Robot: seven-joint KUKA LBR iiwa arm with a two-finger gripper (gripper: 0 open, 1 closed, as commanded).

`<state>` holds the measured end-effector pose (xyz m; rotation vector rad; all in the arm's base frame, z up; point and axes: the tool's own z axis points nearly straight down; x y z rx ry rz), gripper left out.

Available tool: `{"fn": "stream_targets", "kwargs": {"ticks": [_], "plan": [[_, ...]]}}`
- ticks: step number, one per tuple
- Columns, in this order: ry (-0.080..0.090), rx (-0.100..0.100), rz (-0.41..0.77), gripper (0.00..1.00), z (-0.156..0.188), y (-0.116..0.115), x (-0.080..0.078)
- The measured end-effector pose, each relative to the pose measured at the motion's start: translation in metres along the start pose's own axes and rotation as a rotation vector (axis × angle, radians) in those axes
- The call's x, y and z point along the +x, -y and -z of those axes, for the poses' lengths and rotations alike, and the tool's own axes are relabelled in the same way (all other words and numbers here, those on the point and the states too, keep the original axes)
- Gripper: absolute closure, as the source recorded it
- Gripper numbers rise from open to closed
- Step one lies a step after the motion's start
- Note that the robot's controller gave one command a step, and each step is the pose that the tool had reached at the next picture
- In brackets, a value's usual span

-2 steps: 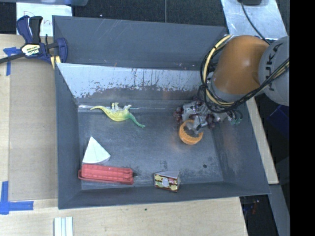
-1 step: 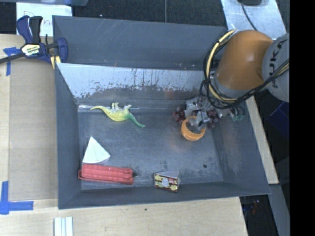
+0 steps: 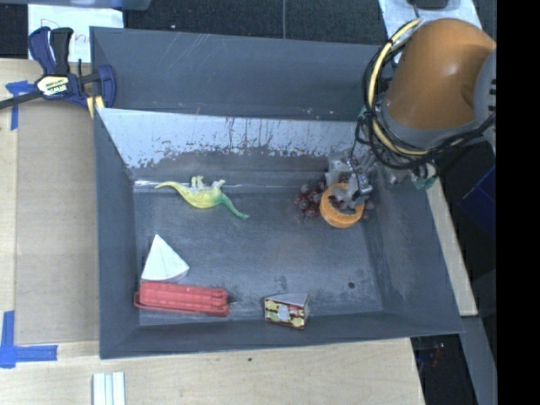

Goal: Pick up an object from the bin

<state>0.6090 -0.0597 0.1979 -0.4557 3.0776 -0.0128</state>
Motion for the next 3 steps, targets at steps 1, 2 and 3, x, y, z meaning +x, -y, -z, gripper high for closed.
{"fn": "stream_targets", "kwargs": {"ticks": [1, 2, 3], "plan": [[0.007, 0.003, 0.073, 1.0, 0.007, -0.05, -0.02], [0.0, -0.002, 0.118, 1.0, -0.01, -0.084, -0.028], [0.002, 0.001, 0.318, 1.0, 0.021, -0.122, -0.036]]}}
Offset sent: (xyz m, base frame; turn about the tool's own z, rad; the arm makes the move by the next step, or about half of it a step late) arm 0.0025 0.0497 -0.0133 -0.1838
